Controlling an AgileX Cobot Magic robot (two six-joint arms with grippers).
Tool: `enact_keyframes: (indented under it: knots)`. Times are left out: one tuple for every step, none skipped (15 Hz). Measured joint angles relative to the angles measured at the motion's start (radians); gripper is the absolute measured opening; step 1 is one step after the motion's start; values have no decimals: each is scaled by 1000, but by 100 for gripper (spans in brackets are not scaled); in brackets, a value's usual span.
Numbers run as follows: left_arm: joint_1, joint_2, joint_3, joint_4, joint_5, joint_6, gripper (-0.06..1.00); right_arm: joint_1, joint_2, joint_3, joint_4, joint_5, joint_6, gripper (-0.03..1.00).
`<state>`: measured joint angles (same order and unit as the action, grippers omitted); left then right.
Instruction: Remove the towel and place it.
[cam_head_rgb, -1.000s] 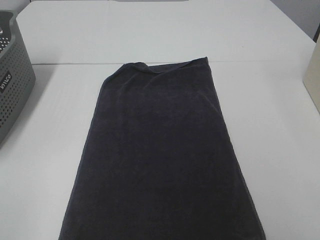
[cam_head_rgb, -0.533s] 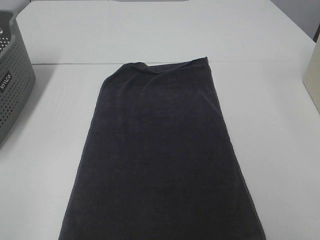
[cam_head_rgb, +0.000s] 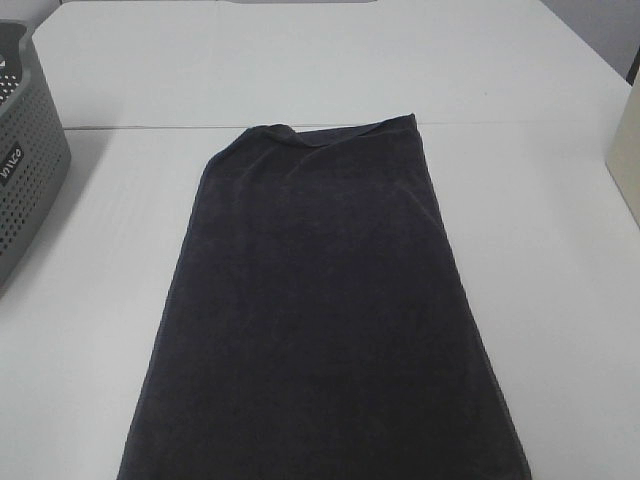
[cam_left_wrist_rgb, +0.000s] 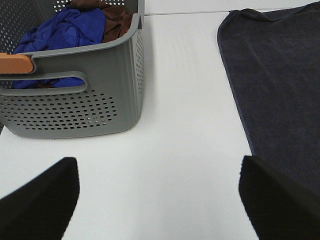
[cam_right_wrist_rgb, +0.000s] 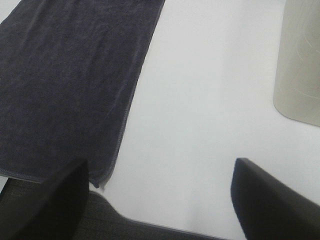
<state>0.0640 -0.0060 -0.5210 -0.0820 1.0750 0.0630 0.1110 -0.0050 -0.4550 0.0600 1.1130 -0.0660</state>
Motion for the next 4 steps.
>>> enact_keyframes:
  knots:
    - [0,0,0,0,0,0,82,0,0,0,0,0,0,76]
    - [0,0,0,0,0,0,81,0,0,0,0,0,0,76]
    - [0,0,0,0,0,0,81,0,0,0,0,0,0,76]
    - [0,0,0,0,0,0,81,0,0,0,0,0,0,76]
